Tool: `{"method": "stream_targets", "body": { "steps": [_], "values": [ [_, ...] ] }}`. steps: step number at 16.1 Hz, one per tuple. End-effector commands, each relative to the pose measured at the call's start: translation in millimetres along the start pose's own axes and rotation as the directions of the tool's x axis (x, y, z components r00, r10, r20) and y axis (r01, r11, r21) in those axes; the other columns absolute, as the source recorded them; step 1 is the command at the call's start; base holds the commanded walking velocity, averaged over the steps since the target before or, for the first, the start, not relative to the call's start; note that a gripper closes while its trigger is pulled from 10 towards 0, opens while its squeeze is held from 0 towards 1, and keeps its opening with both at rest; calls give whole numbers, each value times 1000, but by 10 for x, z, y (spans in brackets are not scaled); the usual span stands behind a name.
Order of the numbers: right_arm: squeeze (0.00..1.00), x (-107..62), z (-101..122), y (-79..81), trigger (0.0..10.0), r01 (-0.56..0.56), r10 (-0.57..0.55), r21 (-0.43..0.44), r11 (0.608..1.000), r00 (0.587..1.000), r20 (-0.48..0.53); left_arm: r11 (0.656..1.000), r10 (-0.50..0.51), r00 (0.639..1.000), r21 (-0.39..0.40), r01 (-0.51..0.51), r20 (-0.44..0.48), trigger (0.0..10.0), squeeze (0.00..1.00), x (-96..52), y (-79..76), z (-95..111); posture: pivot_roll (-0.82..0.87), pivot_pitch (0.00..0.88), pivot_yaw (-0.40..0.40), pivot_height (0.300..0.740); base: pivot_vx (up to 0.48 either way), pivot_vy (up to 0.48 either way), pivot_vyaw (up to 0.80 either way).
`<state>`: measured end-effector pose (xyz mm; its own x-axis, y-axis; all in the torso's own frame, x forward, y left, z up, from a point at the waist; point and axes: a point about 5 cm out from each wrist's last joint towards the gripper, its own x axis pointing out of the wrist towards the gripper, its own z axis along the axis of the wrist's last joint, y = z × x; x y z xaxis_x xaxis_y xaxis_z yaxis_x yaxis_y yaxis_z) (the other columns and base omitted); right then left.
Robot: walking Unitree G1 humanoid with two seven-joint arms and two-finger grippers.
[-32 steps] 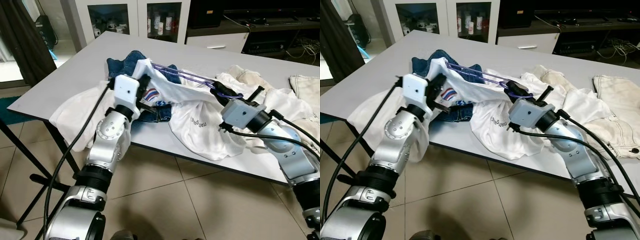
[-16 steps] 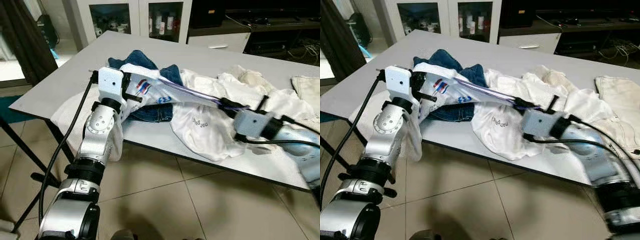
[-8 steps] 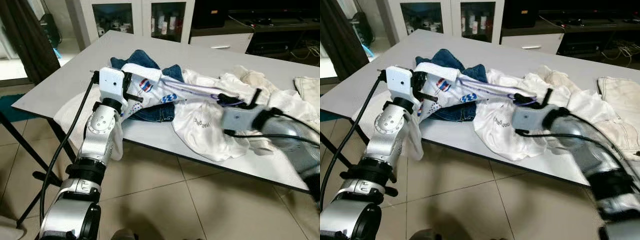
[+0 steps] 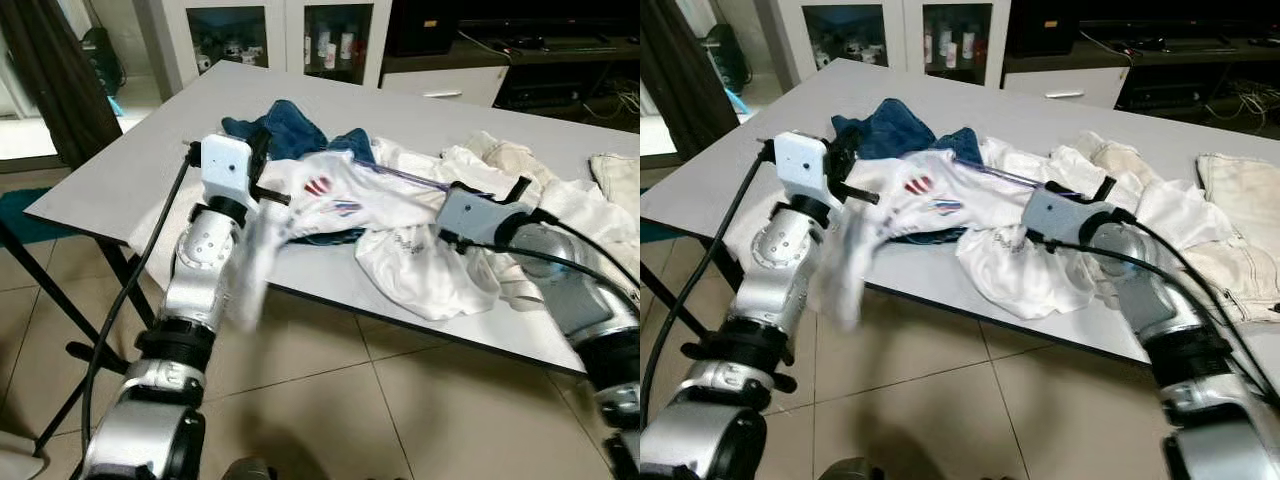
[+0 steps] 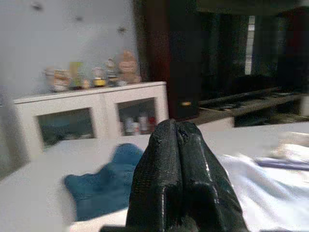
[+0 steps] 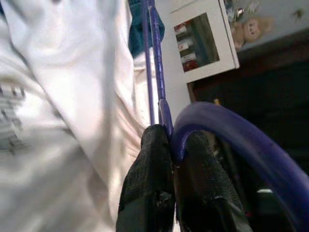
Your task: Hang hanger
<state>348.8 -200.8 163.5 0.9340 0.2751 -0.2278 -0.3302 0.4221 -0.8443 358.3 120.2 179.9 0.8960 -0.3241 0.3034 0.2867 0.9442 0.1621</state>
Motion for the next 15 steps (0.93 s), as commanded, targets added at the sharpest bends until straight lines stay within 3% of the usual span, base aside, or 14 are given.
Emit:
{"method": "stream_targets", "body": {
  "steps": [1,4,6,7,8,9,10,11,13,15],
  "values": [
    [0,-4,-6,-122,0,42,-41,22,999,999,-12,998,-56,998,22,55,12,0,0,3,-97,21,145,0,3,740,0,0,0],
    [0,-23,-65,-73,0,22,-22,6,1000,999,-36,996,-83,997,24,83,-3,0,0,-9,-156,-9,145,0,0,740,0,0,0],
    [0,-46,27,-72,0,13,-14,26,1000,999,35,999,-47,998,1,47,-47,0,0,-3,-104,-61,143,0,0,740,0,0,0],
    [0,-73,93,-51,0,-13,10,36,999,996,86,1000,-2,998,-23,1,-70,3059,0,10,-55,-79,143,0,0,740,0,0,0],
    [0,-83,108,-43,0,-22,18,41,999,995,97,1000,10,997,-28,-12,-77,3059,0,13,-41,-83,143,0,0,740,0,0,0],
    [0,-115,161,-27,0,-38,30,59,998,991,132,996,-16,998,-92,10,-66,10000,0,21,-65,-70,144,0,0,740,0,0,0],
    [0,-142,211,-15,0,-52,40,72,996,986,165,990,-55,998,-129,50,-39,10000,0,20,-111,-44,143,0,1,740,0,0,0],
    [0,-190,296,-14,0,-69,45,108,992,976,212,982,-133,991,-137,133,12,10000,1000,-8,-227,-1,141,0,3,740,0,0,0],
    [0,-230,347,-47,0,-63,30,131,989,971,236,966,-192,981,-171,196,40,10000,1000,-31,-333,12,138,0,7,740,0,0,0],
    [0,-249,367,-63,0,-58,23,137,989,970,243,958,-188,981,-213,193,43,10000,1000,-25,-357,13,135,0,8,740,0,0,0]
  ]
}}
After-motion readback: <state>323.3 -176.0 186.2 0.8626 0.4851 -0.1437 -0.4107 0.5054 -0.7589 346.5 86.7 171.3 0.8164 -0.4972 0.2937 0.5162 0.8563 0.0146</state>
